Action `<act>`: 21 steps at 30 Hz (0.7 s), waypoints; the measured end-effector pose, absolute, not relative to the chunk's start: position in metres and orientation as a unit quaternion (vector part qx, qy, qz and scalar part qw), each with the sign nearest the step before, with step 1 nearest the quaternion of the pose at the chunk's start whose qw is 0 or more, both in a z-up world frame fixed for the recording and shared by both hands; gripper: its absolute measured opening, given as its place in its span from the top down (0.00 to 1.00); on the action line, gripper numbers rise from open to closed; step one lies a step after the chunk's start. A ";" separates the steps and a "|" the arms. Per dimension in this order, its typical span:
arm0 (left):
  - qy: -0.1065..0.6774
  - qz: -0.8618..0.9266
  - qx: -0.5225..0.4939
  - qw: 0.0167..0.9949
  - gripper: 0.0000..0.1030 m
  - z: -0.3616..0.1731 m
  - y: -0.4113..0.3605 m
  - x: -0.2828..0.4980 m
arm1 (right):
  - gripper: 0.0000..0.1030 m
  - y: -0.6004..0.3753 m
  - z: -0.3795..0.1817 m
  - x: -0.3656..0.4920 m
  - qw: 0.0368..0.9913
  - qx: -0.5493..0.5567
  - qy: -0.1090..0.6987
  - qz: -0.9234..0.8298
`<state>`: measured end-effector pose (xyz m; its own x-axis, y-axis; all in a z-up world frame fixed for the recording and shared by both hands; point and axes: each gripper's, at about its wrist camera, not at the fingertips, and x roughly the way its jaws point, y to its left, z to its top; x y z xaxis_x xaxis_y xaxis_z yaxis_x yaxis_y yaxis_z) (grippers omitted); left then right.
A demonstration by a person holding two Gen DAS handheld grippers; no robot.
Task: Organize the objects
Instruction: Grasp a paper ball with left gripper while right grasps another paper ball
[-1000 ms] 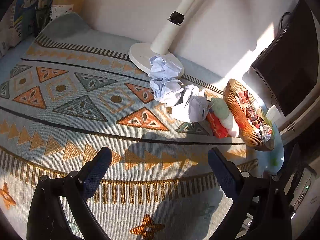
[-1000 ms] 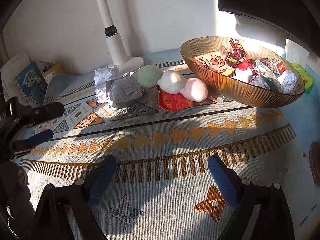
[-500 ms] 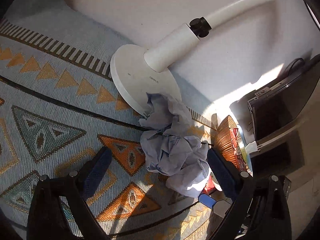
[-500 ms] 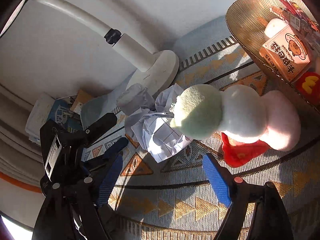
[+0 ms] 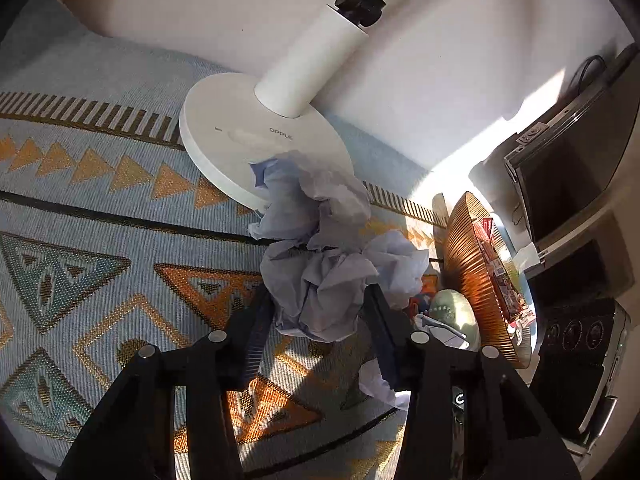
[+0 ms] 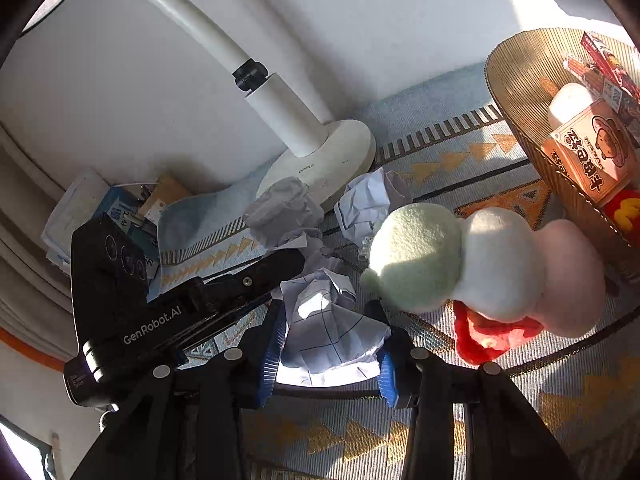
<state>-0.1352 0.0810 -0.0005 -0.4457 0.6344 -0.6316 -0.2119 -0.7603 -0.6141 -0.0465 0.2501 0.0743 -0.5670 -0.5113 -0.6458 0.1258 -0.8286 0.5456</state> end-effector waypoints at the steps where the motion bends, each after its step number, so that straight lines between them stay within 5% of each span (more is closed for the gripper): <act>1: -0.233 0.816 -0.453 0.273 0.64 0.001 0.081 -0.131 | 0.62 0.252 0.077 -0.036 0.193 0.424 -0.222 -0.856; 11: -0.177 0.819 -0.448 0.311 0.70 0.027 0.071 -0.033 | 0.61 0.251 0.085 0.059 0.236 0.416 -0.124 -0.870; 21: -0.016 0.866 -0.432 0.253 0.58 0.018 0.077 0.036 | 0.59 0.245 0.070 0.065 0.211 0.407 -0.082 -0.885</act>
